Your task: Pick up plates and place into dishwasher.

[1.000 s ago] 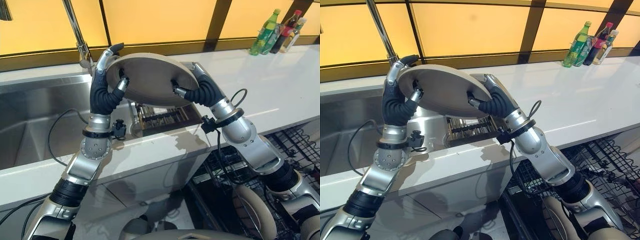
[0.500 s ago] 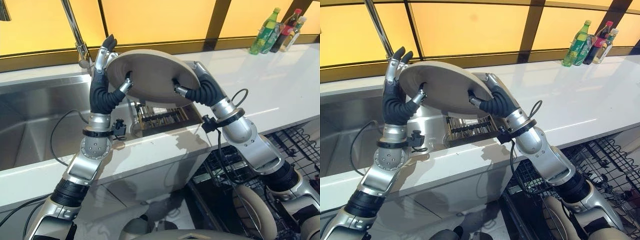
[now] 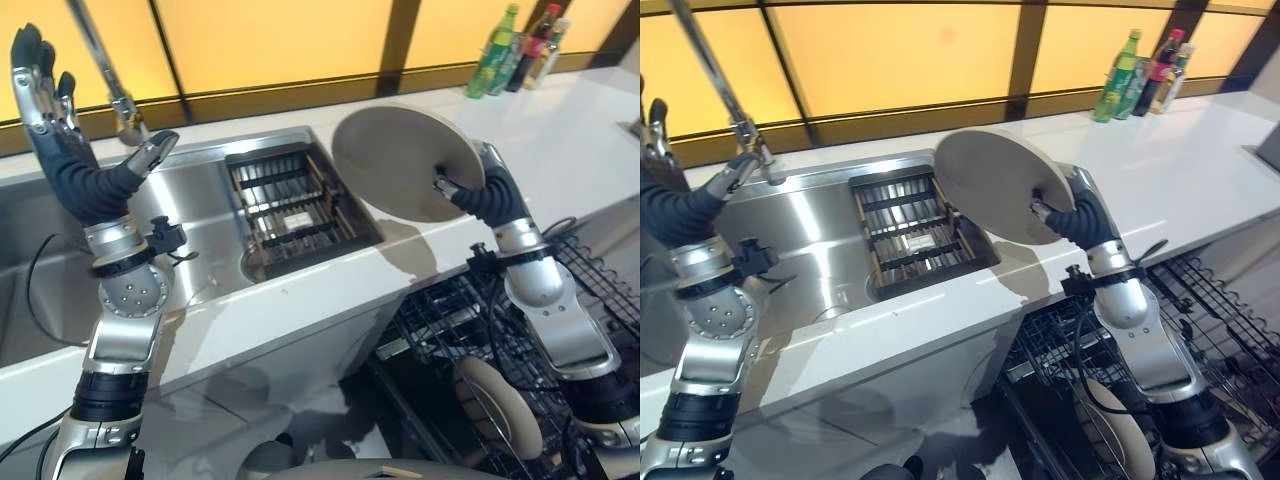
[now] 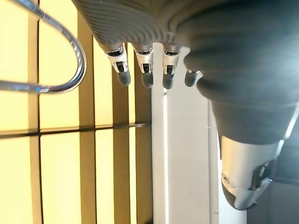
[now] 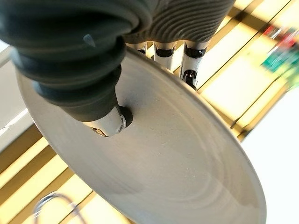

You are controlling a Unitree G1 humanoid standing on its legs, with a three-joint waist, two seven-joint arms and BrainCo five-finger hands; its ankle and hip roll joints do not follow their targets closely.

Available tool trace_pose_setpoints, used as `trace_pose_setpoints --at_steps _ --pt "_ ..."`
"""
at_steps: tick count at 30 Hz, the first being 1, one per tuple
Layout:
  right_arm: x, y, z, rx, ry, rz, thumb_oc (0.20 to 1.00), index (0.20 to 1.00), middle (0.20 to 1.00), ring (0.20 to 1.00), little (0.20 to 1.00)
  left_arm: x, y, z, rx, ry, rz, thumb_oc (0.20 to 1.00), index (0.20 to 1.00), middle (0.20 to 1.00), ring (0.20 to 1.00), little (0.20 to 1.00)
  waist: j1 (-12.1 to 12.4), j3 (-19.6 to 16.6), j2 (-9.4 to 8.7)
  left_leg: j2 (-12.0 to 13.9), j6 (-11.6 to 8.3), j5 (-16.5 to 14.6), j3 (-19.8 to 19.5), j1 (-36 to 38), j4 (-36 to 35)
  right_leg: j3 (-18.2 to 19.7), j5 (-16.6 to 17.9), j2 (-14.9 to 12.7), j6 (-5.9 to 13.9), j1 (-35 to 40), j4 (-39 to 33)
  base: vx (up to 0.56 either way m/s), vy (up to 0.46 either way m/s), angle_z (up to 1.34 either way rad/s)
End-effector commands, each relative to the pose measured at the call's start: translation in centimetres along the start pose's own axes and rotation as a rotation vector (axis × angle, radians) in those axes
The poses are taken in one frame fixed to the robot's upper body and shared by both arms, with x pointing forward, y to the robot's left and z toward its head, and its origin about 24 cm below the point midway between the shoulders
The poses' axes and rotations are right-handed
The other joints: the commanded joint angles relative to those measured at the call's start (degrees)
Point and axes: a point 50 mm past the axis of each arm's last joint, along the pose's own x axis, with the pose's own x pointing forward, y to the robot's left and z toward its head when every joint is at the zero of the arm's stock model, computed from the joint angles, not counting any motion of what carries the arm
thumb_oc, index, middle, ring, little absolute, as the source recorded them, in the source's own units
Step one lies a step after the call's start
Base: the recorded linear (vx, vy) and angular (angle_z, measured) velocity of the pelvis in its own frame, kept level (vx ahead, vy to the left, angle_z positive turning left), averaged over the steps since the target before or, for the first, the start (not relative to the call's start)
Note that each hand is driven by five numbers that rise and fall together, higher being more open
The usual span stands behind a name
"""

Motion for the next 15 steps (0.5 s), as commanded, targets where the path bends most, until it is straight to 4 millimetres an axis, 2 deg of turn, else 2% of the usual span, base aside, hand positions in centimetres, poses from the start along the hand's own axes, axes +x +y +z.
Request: trace_pose_setpoints --at_steps 1,4,9,15 --pt "-0.2 -3.0 0.3 -0.139 -0.052 -0.076 0.2 0.2 0.2 0.2 0.2 0.0 1.4 -0.1 0.052 -0.021 0.012 1.0 1.0 1.0 1.0 1.0 -1.17 -5.55 1.86 1.29 0.62 -2.69 1.58 2.75 -1.32 1.87 2.49 0.14 1.36 -4.63 5.17 0.04 0.04 -0.36" --pt "-1.0 -4.1 -1.6 -0.218 0.04 -0.09 0.2 0.2 0.2 0.2 0.2 -0.1 2.3 -0.5 0.087 -0.005 0.033 1.0 1.0 1.0 1.0 1.0 -2.37 -5.61 1.84 1.36 0.76 -3.01 2.76 3.02 -1.46 3.61 2.65 0.37 1.6 -5.02 5.17 0.05 0.051 -0.37" --pt "-4.0 -6.6 -5.1 -0.329 0.255 -0.112 0.2 0.2 0.2 0.2 0.2 -0.4 4.9 -0.7 0.159 0.032 0.054 1.0 1.0 1.0 1.0 1.0 -4.42 -5.1 1.47 1.43 1.23 -3.69 4.63 2.98 -0.9 5.44 2.75 0.71 1.95 -6.33 6.15 0.05 0.026 -0.32" --pt "-6.4 -8.2 -6.6 -0.355 0.362 -0.21 0.2 0.2 0.2 0.2 0.2 -0.5 6.5 -0.9 0.232 0.049 0.081 1.0 1.0 1.0 1.0 1.0 -6.19 -2.75 1.25 0.36 2.78 -5.05 5.13 2.29 2.05 7.66 0.84 3.2 0.99 -8.47 10.96 0.05 -0.045 -0.37"
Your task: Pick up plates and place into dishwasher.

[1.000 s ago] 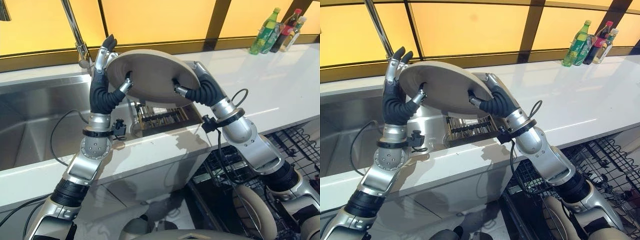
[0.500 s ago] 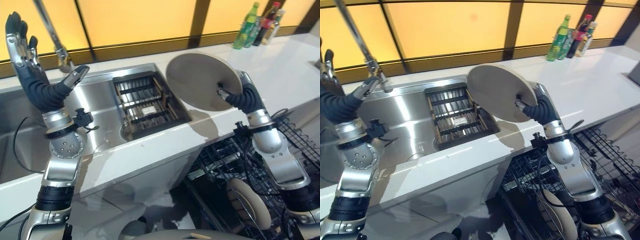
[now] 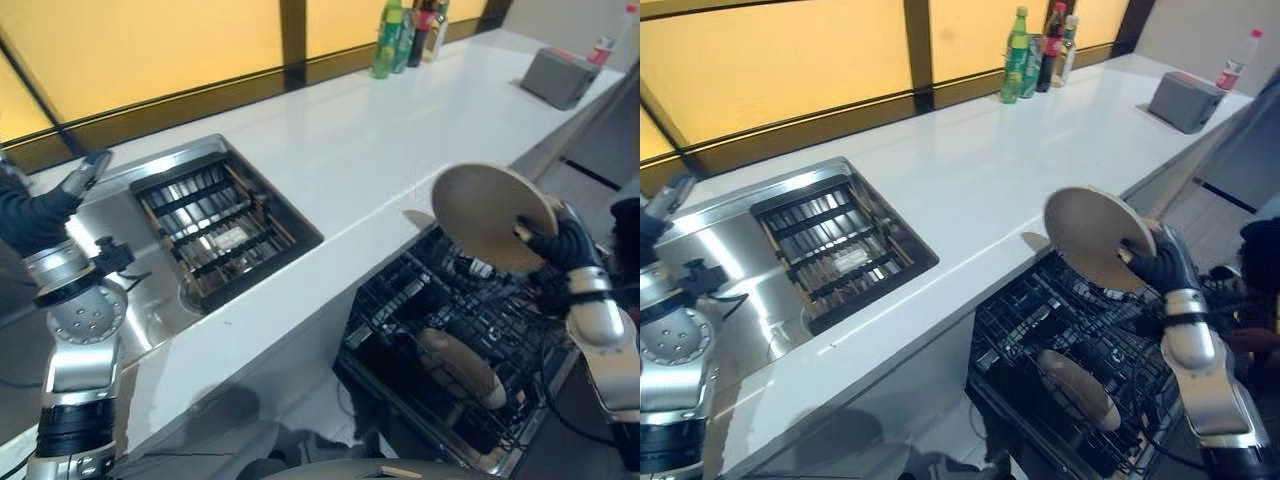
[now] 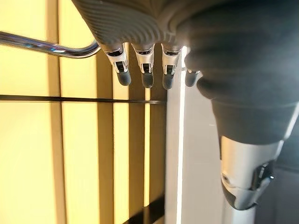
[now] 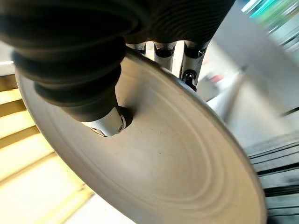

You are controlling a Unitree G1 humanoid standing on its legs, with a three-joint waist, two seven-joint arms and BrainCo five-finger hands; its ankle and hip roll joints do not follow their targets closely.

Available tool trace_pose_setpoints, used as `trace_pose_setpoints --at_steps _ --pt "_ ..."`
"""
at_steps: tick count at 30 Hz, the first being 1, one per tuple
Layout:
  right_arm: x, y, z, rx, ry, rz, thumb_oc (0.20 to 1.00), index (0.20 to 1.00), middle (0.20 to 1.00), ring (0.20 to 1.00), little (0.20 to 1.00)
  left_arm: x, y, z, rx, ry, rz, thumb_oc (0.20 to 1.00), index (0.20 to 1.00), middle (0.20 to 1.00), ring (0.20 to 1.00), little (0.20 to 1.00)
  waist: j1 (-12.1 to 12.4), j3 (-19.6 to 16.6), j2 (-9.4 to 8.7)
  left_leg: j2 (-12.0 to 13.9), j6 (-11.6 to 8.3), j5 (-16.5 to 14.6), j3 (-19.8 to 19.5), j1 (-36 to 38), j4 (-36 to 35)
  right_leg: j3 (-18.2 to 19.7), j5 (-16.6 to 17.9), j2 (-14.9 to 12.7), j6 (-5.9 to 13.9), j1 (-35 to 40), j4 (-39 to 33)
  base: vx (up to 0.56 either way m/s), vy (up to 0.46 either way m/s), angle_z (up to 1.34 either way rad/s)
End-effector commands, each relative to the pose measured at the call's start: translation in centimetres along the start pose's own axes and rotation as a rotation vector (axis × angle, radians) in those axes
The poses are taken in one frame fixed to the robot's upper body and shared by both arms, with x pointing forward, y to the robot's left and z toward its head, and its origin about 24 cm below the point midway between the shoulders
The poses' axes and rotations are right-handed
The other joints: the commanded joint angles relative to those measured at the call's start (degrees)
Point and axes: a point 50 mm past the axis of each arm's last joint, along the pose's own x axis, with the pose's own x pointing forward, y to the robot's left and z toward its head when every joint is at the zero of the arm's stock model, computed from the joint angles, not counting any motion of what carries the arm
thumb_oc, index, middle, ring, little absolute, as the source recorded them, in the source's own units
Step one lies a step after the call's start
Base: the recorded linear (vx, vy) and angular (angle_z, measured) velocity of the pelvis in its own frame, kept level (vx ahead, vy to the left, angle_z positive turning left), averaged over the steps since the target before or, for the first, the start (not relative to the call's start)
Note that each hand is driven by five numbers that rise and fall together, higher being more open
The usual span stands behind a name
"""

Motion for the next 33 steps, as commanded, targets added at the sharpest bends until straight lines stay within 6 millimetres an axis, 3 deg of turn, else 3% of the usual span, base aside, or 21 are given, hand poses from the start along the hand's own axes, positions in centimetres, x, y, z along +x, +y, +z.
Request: trace_pose_setpoints --at_steps 1,4,6,8,15,19,25,29,33 --pt "1.0 -3.2 1.2 -0.047 -0.083 -0.147 0.2 0.2 0.2 0.2 0.2 0.7 0.8 -0.3 0.054 -0.018 -0.025 1.0 1.0 1.0 1.0 1.0 -1.05 -3.04 0.51 -2.39 2.52 -4.6 -3.81 -2.98 6.21 0.76 1.08 1.43 1.26 -5.29 8.3 0.07 -0.144 -0.4" --pt "0.7 -3.0 0.5 -0.052 -0.053 -0.147 0.2 0.2 0.2 0.2 0.2 1.0 1.2 -0.4 0.063 -0.017 -0.026 1.0 1.0 1.0 1.0 1.0 -1.35 -2.37 -0.26 -2.78 2.06 -5.05 -4.64 -3.29 6.56 4.17 4.75 -0.53 3.32 -5.33 4.74 0.08 -0.311 -0.27" --pt "0.9 -2.6 0.4 -0.036 -0.04 -0.146 0.2 0.2 0.2 0.2 0.2 1.6 1.0 -0.3 0.075 -0.029 -0.038 1.0 1.0 1.0 1.0 1.0 -1.54 -1.64 -0.6 -1.51 1.27 -5.84 -5.04 -3.41 6.82 5.78 7.68 -2.25 5.14 -6.63 2.57 0.05 -0.407 -0.32" --pt "1.1 -2.1 0.1 -0.037 -0.03 -0.147 0.2 0.2 0.2 0.2 0.2 1.9 0.8 -0.4 0.081 -0.033 -0.037 1.0 1.0 1.0 1.0 1.0 -1.65 -0.96 -0.36 0.12 0.61 -6.06 -5.25 -3.91 7.05 6.32 7.54 -2.13 5.52 -7.37 2.64 0.02 -0.333 -0.21" --pt "-0.2 -2.4 -1.9 -0.086 0.051 -0.171 0.2 0.2 0.2 0.2 0.2 1.7 0.2 0.0 0.088 -0.025 -0.072 1.0 1.0 1.0 1.0 1.0 -0.88 0.13 0.34 6.01 -2.92 -3.51 -6.56 -6.29 6.06 1.53 2.76 0.18 3.9 -7.76 5.21 0.09 -0.316 0.11" --pt "0.6 -2.3 -2.0 -0.133 0.053 -0.218 0.2 0.2 0.2 0.2 0.2 2.6 -0.9 0.3 0.075 -0.048 -0.068 1.0 1.0 1.0 1.0 1.0 -0.99 3.17 2.23 8.7 -3.98 -1.39 -7.8 -9.98 6.51 -1.64 0.1 2.46 2.06 -12.13 9.95 -0.05 -0.209 0.28" --pt "3.3 -2.2 -1.3 -0.188 0.008 -0.25 0.2 0.2 0.2 0.2 0.2 2.9 -2.1 0.6 0.046 -0.082 -0.028 1.0 1.0 1.0 1.0 1.0 -0.09 8.35 5.64 8.1 -4.45 2.71 -10.04 -16.42 5.59 -4.17 -0.77 4.2 -0.19 -18.95 13.64 -0.18 -0.085 0.11" --pt "5.0 -2.0 -1.0 -0.344 -0.018 -0.195 0.2 0.2 0.2 0.2 0.2 2.9 -2.8 0.7 0.052 -0.119 0.007 1.0 1.0 1.0 1.0 1.0 0.1 10.24 6.69 7.45 -4.58 4.05 -10.26 -19.61 5.51 -4.63 -0.88 4.38 -0.83 -22.08 14.82 -0.14 -0.026 0.02" --pt "6.2 -1.6 -0.9 -0.381 -0.02 -0.175 0.2 0.2 0.2 0.2 0.2 2.9 -3.2 0.8 0.051 -0.135 0.035 1.0 1.0 1.0 1.0 1.0 0.34 11.76 7.36 6.92 -4.42 4.89 -10.02 -21.64 5.24 -4.63 -0.89 4.3 -1.41 -23.75 14.92 -0.1 -0.019 -0.03"
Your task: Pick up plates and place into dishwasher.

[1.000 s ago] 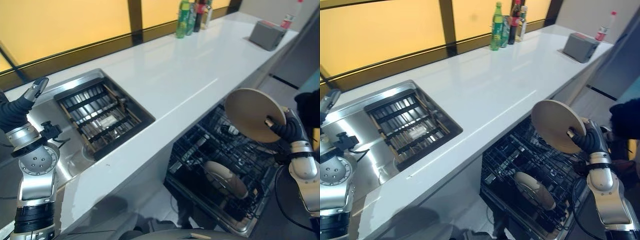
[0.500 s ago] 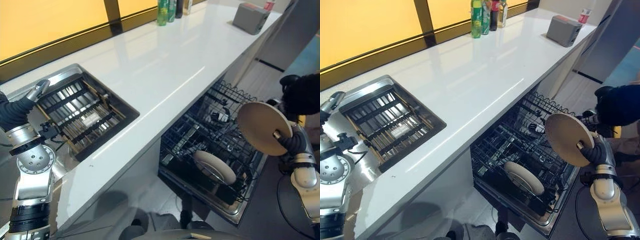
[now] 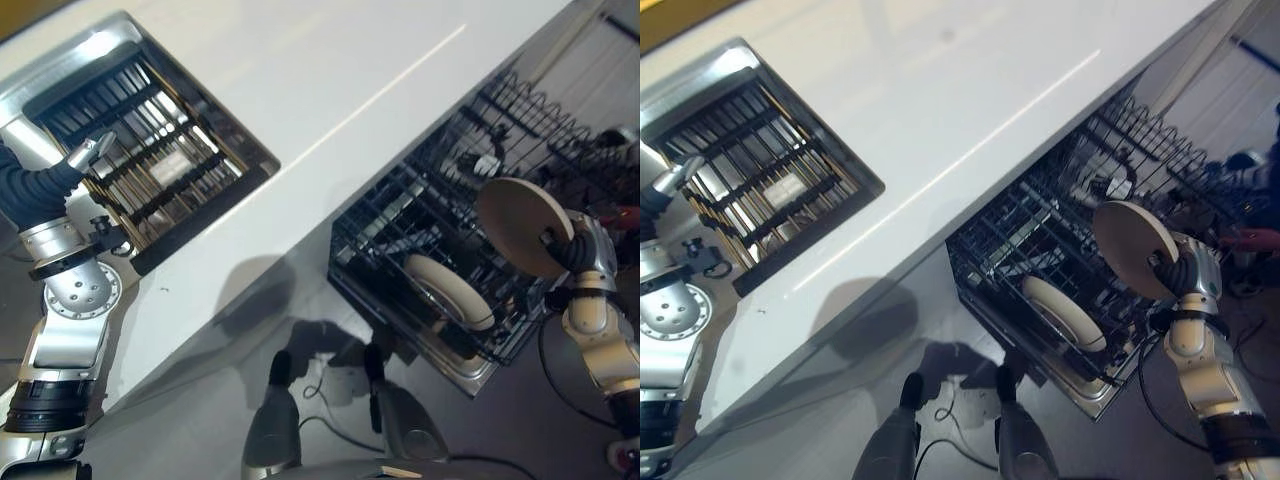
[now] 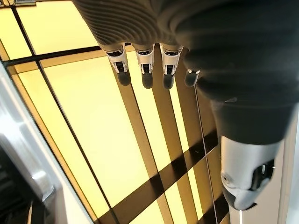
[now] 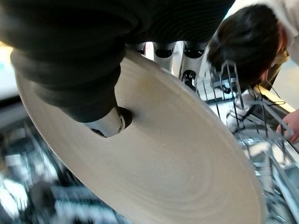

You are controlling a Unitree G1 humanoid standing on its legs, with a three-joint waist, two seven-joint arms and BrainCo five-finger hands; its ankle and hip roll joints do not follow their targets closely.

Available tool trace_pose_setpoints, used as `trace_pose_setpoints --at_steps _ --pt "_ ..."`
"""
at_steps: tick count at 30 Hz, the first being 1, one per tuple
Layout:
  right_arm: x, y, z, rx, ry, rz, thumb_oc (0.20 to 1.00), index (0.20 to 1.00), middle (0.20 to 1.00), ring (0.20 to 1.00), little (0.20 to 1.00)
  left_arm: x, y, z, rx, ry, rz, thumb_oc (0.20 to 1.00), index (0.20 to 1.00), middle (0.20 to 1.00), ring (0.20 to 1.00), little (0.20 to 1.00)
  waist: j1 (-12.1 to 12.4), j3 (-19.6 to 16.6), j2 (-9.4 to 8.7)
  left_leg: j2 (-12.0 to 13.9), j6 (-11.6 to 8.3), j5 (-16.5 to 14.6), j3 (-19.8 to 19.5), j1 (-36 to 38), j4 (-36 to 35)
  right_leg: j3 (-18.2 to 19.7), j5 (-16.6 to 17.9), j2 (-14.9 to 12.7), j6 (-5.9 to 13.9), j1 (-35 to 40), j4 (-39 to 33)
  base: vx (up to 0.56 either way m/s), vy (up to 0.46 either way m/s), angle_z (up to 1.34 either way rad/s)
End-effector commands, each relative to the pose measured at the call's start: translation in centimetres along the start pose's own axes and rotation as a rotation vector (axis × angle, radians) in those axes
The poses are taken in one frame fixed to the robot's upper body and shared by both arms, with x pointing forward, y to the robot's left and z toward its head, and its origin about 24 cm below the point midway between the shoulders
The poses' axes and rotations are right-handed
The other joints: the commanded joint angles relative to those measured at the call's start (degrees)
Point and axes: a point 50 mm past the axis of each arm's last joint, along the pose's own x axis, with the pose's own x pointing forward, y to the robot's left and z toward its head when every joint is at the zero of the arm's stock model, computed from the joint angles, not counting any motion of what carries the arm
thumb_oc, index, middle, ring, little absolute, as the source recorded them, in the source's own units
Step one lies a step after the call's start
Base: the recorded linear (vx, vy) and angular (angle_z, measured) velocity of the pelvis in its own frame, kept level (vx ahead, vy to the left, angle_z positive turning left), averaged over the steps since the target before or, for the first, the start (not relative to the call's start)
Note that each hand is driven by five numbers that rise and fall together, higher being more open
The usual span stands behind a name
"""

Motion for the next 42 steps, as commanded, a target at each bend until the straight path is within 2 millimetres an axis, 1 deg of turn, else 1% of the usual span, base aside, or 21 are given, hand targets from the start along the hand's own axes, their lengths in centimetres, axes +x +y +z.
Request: trace_pose_setpoints --at_steps 1,6,8,15,19,23,26,27,28,29,35,40,42 --pt "2.1 -2.8 1.6 -0.115 -0.109 -0.089 0.2 0.2 0.2 0.2 0.2 0.2 -0.9 0.7 -0.012 -0.081 0.041 1.0 1.0 1.0 1.0 1.0 1.28 -3.21 0.87 2.31 0.29 4.52 -2.13 -2.89 -3.19 -1.09 -4.01 -1.45 1.45 -5.66 7.8 -0.08 -0.015 -0.08" --pt "2.9 -2.6 2.5 -0.12 -0.136 -0.093 0.2 0.2 0.2 0.2 0.2 0.4 -1.3 0.8 -0.013 -0.094 0.061 1.0 1.0 1.0 1.0 1.0 1.14 -1.89 1.74 1.7 0.45 4.98 -1.67 -5.03 -2.9 -1.0 -4.09 -1.61 1.16 -7.57 8.25 -0.07 0.005 -0.04" --pt "3.2 -2.7 2.9 -0.153 -0.152 -0.076 0.2 0.2 0.2 0.2 0.2 0.5 -1.4 0.9 -0.02 -0.097 0.073 1.0 1.0 1.0 1.0 1.0 0.9 -0.91 2.35 1.36 0.6 5.24 -1.4 -6.25 -2.51 -0.82 -4.09 -1.77 1.01 -8.79 8.86 -0.09 0.018 -0.02" --pt "4.0 -0.6 3.7 -0.21 -0.142 0.09 0.2 0.2 0.2 0.2 0.2 1.2 -2.2 1.3 -0.042 -0.105 0.08 1.0 1.0 1.0 1.0 1.0 1.46 0.76 3.31 0.66 0.94 5.78 -0.83 -7.83 -2.35 -1.15 -4.04 -2.34 0.7 -10.22 9.31 -0.04 -0.007 -0.03" --pt "4.1 0.8 3.1 -0.192 -0.112 0.142 0.2 0.2 0.2 0.2 0.2 1.4 -2.5 1.3 -0.058 -0.102 0.087 1.0 1.0 1.0 1.0 1.0 2.12 1.29 3.84 0.45 1.12 5.83 -0.75 -7.98 -2.36 -1.69 -4.11 -2.75 0.43 -9.98 9.11 -0.01 -0.005 0.02" --pt "4.2 1.4 2.8 -0.182 -0.086 0.165 0.2 0.2 0.2 0.2 0.2 1.9 -2.8 1.3 -0.064 -0.098 0.092 1.0 1.0 1.0 1.0 1.0 2.38 1.49 4.15 0.19 1.26 5.92 -0.8 -8.24 -2.26 -2.14 -4.06 -3.02 0.29 -9.87 8.95 -0.01 0.001 0.05" --pt "3.9 1.9 1.9 -0.158 -0.038 0.166 0.2 0.2 0.2 0.2 0.2 2.1 -2.7 1.4 -0.069 -0.101 0.092 1.0 1.0 1.0 1.0 1.0 2.63 1.33 4.07 0.22 1.36 5.93 -0.75 -7.89 -2.5 -2.51 -3.95 -3.19 0.25 -9.14 8.37 0.01 -0.004 0.05" --pt "3.7 2.1 1.6 -0.155 -0.028 0.159 0.366 0.366 0.366 0.366 0.366 2.1 -2.6 1.4 -0.069 -0.1 0.093 1.0 1.0 1.0 1.0 1.0 2.74 1.13 3.97 0.23 1.43 5.91 -0.73 -7.74 -2.59 -2.68 -3.92 -3.18 0.23 -8.82 8.14 0.01 -0.009 0.06" --pt "3.6 2.1 1.4 -0.148 -0.021 0.151 0.859 0.859 0.859 0.859 0.859 2.1 -2.6 1.3 -0.069 -0.099 0.093 1.0 1.0 1.0 1.0 1.0 2.82 0.99 3.86 0.24 1.47 5.89 -0.77 -7.68 -2.57 -2.81 -3.87 -3.19 0.22 -8.59 7.97 0.01 -0.014 0.04" --pt "3.4 2.2 1.2 -0.136 -0.01 0.142 1.0 1.0 1.0 1.0 1.0 2.1 -2.5 1.3 -0.07 -0.097 0.092 1.0 1.0 1.0 1.0 1.0 2.86 0.78 3.65 0.3 1.52 5.83 -0.77 -7.53 -2.49 -3.01 -3.78 -3.21 0.2 -8.24 7.79 0.0 0.0 0.0" --pt "2.1 2.4 0.0 -0.083 0.041 0.12 1.0 1.0 1.0 1.0 1.0 1.8 -1.8 1.0 -0.059 -0.085 0.079 1.0 1.0 1.0 1.0 1.0 3.11 -1.12 2.18 0.86 1.55 5.3 -0.62 -5.6 -2.39 -3.56 -3.72 -3.33 0.32 -4.92 6.36 0.06 -0.014 0.06" --pt "0.5 2.6 -1.7 -0.058 0.09 0.124 1.0 1.0 1.0 1.0 1.0 0.7 -1.1 0.3 -0.037 -0.056 0.054 1.0 1.0 1.0 1.0 1.0 3.47 -3.93 1.01 1.37 1.45 4.71 -0.5 -2.58 -2.88 -3.89 -3.39 -3.92 0.74 -0.92 4.23 0.11 0.004 0.12" --pt "0.0 2.5 -1.9 -0.025 0.102 0.121 1.0 1.0 1.0 1.0 1.0 0.4 -0.6 0.1 -0.022 -0.046 0.05 1.0 1.0 1.0 1.0 1.0 3.42 -4.98 0.63 1.62 1.44 4.52 -0.35 -1.35 -3.16 -3.83 -3.28 -4.07 0.99 0.62 3.42 0.13 0.021 0.08"
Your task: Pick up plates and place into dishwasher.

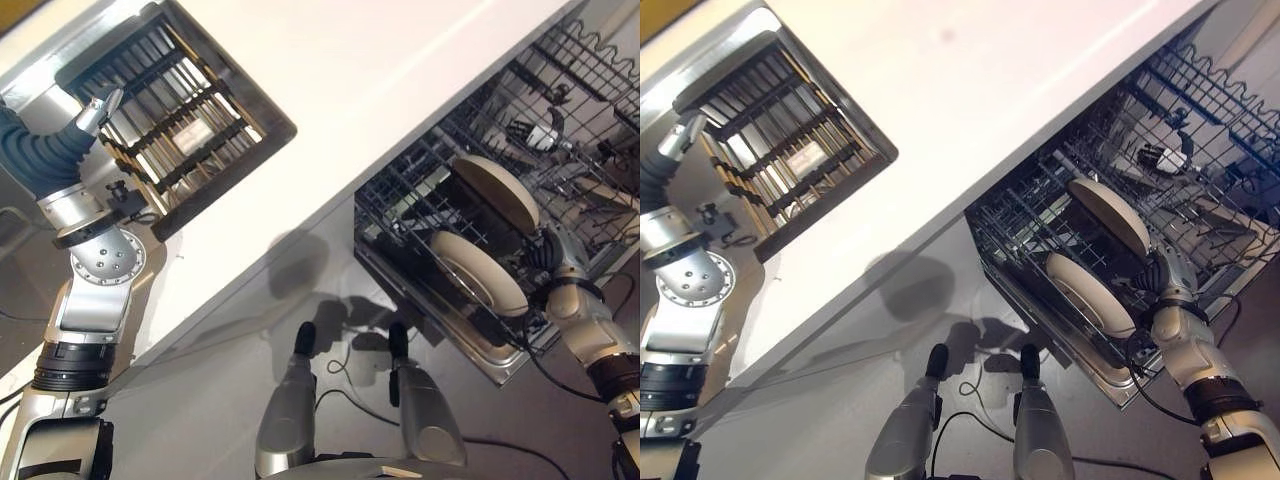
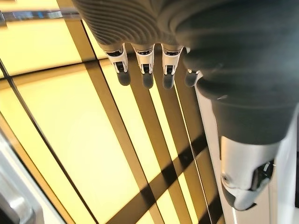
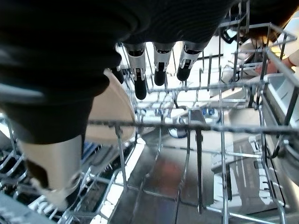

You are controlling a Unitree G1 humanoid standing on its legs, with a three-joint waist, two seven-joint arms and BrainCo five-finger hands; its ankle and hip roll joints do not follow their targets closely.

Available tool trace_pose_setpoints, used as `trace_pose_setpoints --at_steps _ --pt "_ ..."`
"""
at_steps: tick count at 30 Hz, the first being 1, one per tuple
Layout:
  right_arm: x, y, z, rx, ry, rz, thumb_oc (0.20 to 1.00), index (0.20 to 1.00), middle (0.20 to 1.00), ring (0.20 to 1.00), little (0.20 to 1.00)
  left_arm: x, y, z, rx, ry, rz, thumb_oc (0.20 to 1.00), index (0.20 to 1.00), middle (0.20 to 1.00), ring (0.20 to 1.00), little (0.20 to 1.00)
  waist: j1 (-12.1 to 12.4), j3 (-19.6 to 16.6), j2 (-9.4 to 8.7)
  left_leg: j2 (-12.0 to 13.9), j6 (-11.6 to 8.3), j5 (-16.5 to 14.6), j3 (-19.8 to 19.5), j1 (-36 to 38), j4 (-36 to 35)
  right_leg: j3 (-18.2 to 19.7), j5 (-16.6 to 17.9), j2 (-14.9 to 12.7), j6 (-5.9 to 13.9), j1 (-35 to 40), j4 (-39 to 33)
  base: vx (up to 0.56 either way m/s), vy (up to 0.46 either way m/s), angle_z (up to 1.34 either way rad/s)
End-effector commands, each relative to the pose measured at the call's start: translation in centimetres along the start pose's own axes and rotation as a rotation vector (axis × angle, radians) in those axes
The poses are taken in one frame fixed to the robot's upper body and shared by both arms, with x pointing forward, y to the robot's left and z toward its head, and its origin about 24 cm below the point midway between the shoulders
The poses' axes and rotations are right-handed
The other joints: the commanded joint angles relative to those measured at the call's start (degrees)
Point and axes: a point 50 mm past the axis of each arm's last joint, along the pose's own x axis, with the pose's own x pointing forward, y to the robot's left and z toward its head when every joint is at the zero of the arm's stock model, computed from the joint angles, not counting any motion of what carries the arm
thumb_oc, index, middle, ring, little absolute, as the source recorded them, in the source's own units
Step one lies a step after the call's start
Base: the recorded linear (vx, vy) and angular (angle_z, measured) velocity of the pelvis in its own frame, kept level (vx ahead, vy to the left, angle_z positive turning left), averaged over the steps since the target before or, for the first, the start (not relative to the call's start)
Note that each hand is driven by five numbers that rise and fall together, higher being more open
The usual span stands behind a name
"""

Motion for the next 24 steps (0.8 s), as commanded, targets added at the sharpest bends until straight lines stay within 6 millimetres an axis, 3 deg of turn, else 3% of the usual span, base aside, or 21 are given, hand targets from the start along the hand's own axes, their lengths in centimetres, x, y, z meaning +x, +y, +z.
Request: trace_pose_setpoints --at_steps 1,12,16,24 --pt "-1.0 -0.4 -0.3 0.068 -0.007 -0.026 1.0 1.0 1.0 1.0 1.0 -0.6 1.1 -0.2 0.012 -0.001 -0.016 1.0 1.0 1.0 1.0 1.0 0.65 -8.1 -3.56 1.97 1.59 2.47 0.78 -1.77 -2.64 0.28 -2.79 -2.85 1.79 0.81 0.46 0.15 0.031 0.06" --pt "-2.8 -1.9 -1.5 0.169 0.021 -0.108 1.0 1.0 1.0 1.0 1.0 -2.4 4.1 -1.8 0.079 0.109 -0.049 1.0 1.0 1.0 1.0 1.0 0.64 -14.05 -4.64 2.87 1.26 1.36 1.93 5.24 -5.61 1.2 -2.46 -3.74 3.1 8.52 -4.14 0.12 0.034 0.04" --pt "-3.0 -3.8 1.0 0.326 -0.104 -0.19 1.0 1.0 1.0 1.0 1.0 -3.1 5.0 -2.4 0.081 0.16 -0.035 1.0 1.0 1.0 1.0 1.0 0.82 -16.28 -4.88 3.05 1.07 1.95 2.07 6.93 -6.68 1.42 -1.25 -4.19 3.69 10.45 -6.01 0.03 0.081 0.01" --pt "-4.4 -8.0 7.8 0.54 -0.522 -0.334 1.0 1.0 1.0 1.0 1.0 -4.5 5.1 -3.2 0.061 0.222 0.005 1.0 1.0 1.0 1.0 1.0 2.28 -20.31 -5.26 3.1 0.47 1.71 2.03 10.43 -9.37 1.14 -0.42 -5.6 4.96 14.4 -10.02 0.02 0.124 0.03"
